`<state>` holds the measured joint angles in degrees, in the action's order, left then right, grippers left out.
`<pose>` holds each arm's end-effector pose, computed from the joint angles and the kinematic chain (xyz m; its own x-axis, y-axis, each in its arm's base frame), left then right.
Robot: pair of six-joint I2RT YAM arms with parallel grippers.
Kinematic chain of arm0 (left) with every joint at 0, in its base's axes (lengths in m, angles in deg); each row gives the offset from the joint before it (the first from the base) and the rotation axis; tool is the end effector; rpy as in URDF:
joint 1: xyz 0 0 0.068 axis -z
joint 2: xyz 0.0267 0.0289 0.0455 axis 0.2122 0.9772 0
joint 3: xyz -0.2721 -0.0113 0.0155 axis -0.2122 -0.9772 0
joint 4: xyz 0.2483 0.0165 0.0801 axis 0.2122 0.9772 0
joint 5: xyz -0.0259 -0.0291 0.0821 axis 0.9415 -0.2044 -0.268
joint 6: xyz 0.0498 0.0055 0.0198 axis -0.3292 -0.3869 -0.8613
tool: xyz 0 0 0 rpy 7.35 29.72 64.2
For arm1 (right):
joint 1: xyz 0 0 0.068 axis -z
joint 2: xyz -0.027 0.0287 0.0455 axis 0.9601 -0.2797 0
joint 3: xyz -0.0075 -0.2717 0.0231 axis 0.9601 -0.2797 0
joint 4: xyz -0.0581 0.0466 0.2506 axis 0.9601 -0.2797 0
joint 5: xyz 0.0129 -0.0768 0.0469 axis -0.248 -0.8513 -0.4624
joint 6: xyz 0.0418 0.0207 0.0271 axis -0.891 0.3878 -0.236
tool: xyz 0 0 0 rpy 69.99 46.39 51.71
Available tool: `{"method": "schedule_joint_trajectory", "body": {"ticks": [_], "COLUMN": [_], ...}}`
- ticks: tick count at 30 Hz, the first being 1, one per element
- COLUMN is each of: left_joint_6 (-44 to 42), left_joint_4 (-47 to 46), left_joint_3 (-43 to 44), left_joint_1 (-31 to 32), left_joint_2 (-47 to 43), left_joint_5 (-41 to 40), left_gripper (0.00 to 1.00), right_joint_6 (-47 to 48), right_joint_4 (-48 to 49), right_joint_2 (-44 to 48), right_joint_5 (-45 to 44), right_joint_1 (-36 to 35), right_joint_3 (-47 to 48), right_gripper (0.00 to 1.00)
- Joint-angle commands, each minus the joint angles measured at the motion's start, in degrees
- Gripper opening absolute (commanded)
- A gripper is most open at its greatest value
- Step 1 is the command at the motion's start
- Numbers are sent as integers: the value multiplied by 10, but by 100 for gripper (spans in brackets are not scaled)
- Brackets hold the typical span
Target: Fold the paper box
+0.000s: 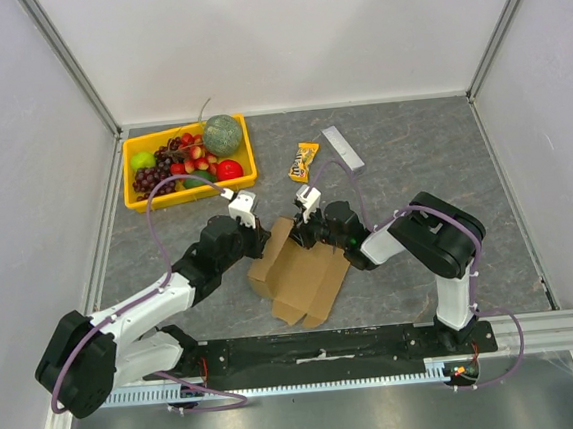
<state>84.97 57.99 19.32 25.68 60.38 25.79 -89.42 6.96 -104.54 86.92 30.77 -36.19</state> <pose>0.1862 -0.1445 0.2079 -0.4663 0.0531 -0.8830 0.5055 0.8351 -0.2168 0.2504 0.2439 0.1198 -0.3807 -0.0581 -0.9229 -0.7505 0.6024 0.2717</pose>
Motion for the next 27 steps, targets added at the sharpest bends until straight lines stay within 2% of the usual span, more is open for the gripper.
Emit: {"method": "schedule_joint_trajectory", "body": {"ticks": [1,3,6,11,15,19,21,23,24,27], "left_joint_6": [20,21,21,20,17,12,9,4,1,-13], "left_joint_4": [24,26,36,71,112,158,182,200,206,218], "left_joint_3": [-13,-12,-10,8,32,61,73,85,91,111], "left_joint_1": [1,2,1,1,1,1,1,1,0,8], "left_joint_2": [4,2,-5,-33,-64,-104,-120,-134,-138,-135], "left_joint_5": [31,26,14,-19,-52,-69,-71,-65,-54,-5], "left_gripper": [8,8,8,8,12,13,13,13,14,19], "right_joint_6": [-1,5,6,8,9,-8,-31,-73,-97,-163], "right_joint_4": [32,14,-5,-59,-118,-167,-223,-294,-320,-404], "right_joint_2": [18,27,46,92,148,235,284,339,366,433], "right_joint_5": [7,15,19,35,42,9,-21,-59,-81,-116], "right_joint_1": [-2,-1,-2,-2,-1,-2,-2,-2,-2,0], "right_joint_3": [8,6,-2,-16,-39,-76,-83,-79,-80,-85], "right_gripper": [36,45,50,52,53,55,55,60,64,63]}}
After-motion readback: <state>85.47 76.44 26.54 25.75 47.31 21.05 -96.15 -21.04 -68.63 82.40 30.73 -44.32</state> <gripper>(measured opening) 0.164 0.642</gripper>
